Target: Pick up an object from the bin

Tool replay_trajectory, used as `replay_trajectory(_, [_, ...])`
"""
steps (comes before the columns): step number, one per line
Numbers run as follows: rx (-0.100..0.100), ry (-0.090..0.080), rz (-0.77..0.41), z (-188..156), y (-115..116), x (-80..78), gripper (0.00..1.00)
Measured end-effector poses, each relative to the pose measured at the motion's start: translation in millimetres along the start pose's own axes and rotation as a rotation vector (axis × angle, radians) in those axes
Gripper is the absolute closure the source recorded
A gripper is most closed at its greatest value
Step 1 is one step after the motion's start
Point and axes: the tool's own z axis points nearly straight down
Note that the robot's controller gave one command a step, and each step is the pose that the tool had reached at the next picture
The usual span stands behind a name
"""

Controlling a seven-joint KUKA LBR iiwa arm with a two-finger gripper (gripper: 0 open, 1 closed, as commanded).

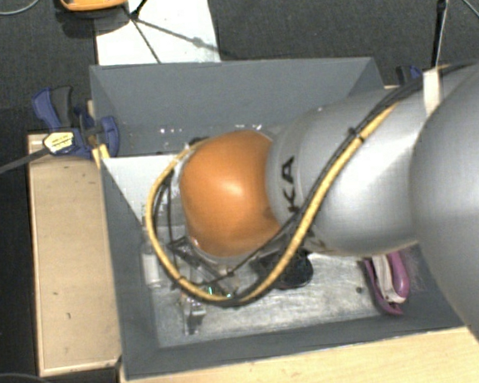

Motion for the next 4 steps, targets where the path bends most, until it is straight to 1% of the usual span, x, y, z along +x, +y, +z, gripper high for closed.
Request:
replay_trajectory(1, [-0.003, -0.012, -0.075, 111.3, -74.8, -18.3, 0.0])
replay_trajectory(2, [-0.001, -0.012, 0.142, 76.7, -151.9, -39.4, 0.0])
replay_trajectory(3, [-0.003, -0.01, 0.142, 77.5, -149.6, -38.6, 1.0])
replay_trajectory(4, [-0.003, -0.01, 0.147, 77.5, -149.7, -38.6, 0.0])
